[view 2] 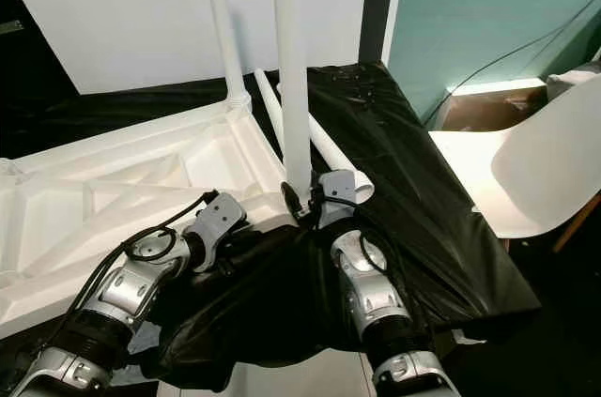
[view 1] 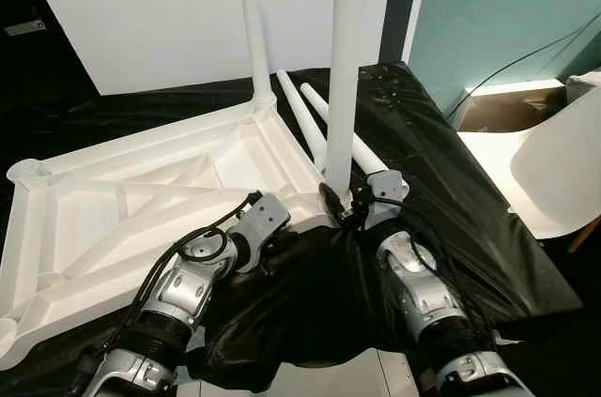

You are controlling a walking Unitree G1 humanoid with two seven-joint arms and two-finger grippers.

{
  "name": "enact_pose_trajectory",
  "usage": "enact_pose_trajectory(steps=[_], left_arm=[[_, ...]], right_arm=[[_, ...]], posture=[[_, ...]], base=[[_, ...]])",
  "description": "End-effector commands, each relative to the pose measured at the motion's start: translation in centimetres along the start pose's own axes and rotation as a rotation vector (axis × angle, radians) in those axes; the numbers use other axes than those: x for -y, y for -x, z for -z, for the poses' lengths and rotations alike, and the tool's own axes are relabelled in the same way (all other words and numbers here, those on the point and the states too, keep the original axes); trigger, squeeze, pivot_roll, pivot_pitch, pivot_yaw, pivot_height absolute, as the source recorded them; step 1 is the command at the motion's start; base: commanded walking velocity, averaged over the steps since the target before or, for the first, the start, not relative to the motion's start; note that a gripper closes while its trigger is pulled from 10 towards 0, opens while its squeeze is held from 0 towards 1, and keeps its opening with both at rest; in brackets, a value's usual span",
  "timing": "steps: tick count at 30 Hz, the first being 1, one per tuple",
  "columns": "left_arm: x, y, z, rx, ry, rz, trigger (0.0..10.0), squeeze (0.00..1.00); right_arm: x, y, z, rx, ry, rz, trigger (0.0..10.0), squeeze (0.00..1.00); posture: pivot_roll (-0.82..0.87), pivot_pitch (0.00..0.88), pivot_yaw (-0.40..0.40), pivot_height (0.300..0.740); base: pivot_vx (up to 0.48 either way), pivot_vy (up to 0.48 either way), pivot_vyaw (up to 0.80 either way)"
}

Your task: Building children table

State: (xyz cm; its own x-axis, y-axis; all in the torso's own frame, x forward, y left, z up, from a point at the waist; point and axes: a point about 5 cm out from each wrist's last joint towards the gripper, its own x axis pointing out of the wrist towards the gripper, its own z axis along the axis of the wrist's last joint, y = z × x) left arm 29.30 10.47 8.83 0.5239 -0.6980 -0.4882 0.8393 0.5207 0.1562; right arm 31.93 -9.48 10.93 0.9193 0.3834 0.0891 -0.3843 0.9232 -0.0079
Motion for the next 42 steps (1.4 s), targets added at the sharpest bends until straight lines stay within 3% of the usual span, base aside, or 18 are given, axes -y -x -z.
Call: enact_pose_trajectory(steps=[1, 2, 3, 4, 5, 12, 13, 14, 15, 24, 26, 28, 30, 31, 32, 34, 36, 42], left_arm=[[2.4, -0.7, 3.2, -0.120, 0.069, 0.120, 10.0, 0.00], [2.4, -0.7, 3.3, -0.121, 0.071, 0.120, 10.0, 0.00], [2.5, -0.7, 3.5, -0.122, 0.073, 0.121, 10.0, 0.00], [2.5, -0.7, 3.5, -0.122, 0.073, 0.121, 10.0, 0.00], [2.5, -0.7, 3.5, -0.123, 0.074, 0.122, 10.0, 0.00], [2.5, -0.8, 3.3, -0.120, 0.072, 0.124, 10.0, 0.00], [2.5, -0.9, 3.3, -0.119, 0.071, 0.124, 10.0, 0.00], [2.5, -0.9, 3.3, -0.118, 0.071, 0.124, 10.0, 0.00], [2.5, -0.8, 3.3, -0.118, 0.070, 0.123, 10.0, 0.00], [2.4, -0.7, 3.3, -0.119, 0.071, 0.116, 10.0, 0.00], [2.4, -0.6, 3.3, -0.118, 0.072, 0.114, 10.0, 0.00], [2.5, -0.5, 3.4, -0.118, 0.076, 0.110, 10.0, 0.00], [2.5, -0.5, 3.4, -0.117, 0.081, 0.105, 10.0, 0.00], [2.5, -0.5, 3.4, -0.116, 0.082, 0.103, 10.0, 0.00], [2.5, -0.5, 3.4, -0.116, 0.082, 0.103, 10.0, 0.00], [2.4, -0.5, 3.4, -0.115, 0.082, 0.099, 10.0, 0.00], [2.3, -0.4, 3.4, -0.115, 0.083, 0.098, 10.0, 0.00], [2.3, -0.3, 3.5, -0.120, 0.081, 0.097, 10.0, 0.00]], right_arm=[[0.8, 0.2, -0.1, -0.002, 0.002, 0.015, 10.0, 1.00], [0.8, 0.2, -0.6, 0.015, 0.041, -0.041, 10.0, 1.00], [0.9, 0.2, -0.9, 0.014, 0.076, -0.112, 10.0, 0.44], [0.9, 0.2, -0.9, 0.014, 0.076, -0.112, 10.0, 0.44], [1.0, 0.3, -1.0, 0.005, 0.106, -0.172, 10.0, 0.00], [2.4, 0.3, -1.6, -0.033, 0.217, -0.370, 10.0, 0.00], [2.7, 0.2, -1.6, -0.055, 0.228, -0.408, 5.1, 0.00], [2.8, 0.1, -1.6, -0.070, 0.234, -0.430, 5.1, 0.00], [3.0, 0.0, -1.5, -0.109, 0.252, -0.475, 0.0, 0.00], [2.9, 0.4, -0.2, -0.257, 0.296, -0.602, 0.0, 0.00], [2.5, 0.7, 0.1, -0.271, 0.274, -0.618, 0.0, 0.00], [0.7, 1.4, 1.1, -0.276, 0.188, -0.623, 0.0, 0.00], [-1.3, 1.9, 1.6, -0.198, 0.123, -0.488, 0.0, 0.00], [-1.2, 1.7, 1.3, -0.118, 0.134, -0.345, 0.0, 0.00], [-1.2, 1.7, 1.3, -0.118, 0.134, -0.345, 0.0, 0.00], [0.7, 1.8, 0.4, 0.008, 0.093, -0.009, 0.0, 0.00], [1.2, 2.1, 0.3, 0.025, 0.069, 0.079, 0.0, 0.00], [1.7, 2.1, -0.1, 0.030, 0.056, 0.161, 0.0, 0.00]], posture=[[-0.02, 0.000, 0.029, 0.740], [-0.03, 0.000, 0.029, 0.740], [-0.03, 0.000, 0.029, 0.740], [-0.03, 0.000, 0.029, 0.740], [-0.03, 0.000, 0.029, 0.740], [-0.03, 0.000, 0.030, 0.740], [-0.03, 0.000, 0.031, 0.740], [-0.03, 0.000, 0.031, 0.740], [-0.03, 0.000, 0.031, 0.740], [-0.02, 0.000, 0.022, 0.740], [-0.01, 0.000, 0.021, 0.740], [-0.01, 0.000, 0.014, 0.740], [-0.01, 0.000, 0.010, 0.740], [0.00, 0.000, 0.010, 0.740], [0.00, 0.000, 0.010, 0.740], [0.00, 0.000, 0.008, 0.740], [0.00, 0.000, 0.008, 0.740], [0.00, 0.000, 0.014, 0.740]], base=[[0.000, 0.000, 0.00], [0.000, 0.000, 0.00], [0.000, 0.000, 0.00], [0.000, 0.000, 0.00], [0.000, 0.000, 0.00], [0.000, 0.000, 0.00], [0.000, 0.000, 0.00], [0.000, 0.000, 0.00], [0.000, 0.000, 0.00], [0.000, 0.000, 0.00], [0.000, 0.000, 0.00], [0.000, 0.000, 0.00], [0.000, 0.000, 0.00], [0.000, 0.000, 0.00], [0.000, 0.000, 0.00], [0.000, 0.000, 0.00], [0.000, 0.000, 0.00], [0.000, 0.000, 0.00]])
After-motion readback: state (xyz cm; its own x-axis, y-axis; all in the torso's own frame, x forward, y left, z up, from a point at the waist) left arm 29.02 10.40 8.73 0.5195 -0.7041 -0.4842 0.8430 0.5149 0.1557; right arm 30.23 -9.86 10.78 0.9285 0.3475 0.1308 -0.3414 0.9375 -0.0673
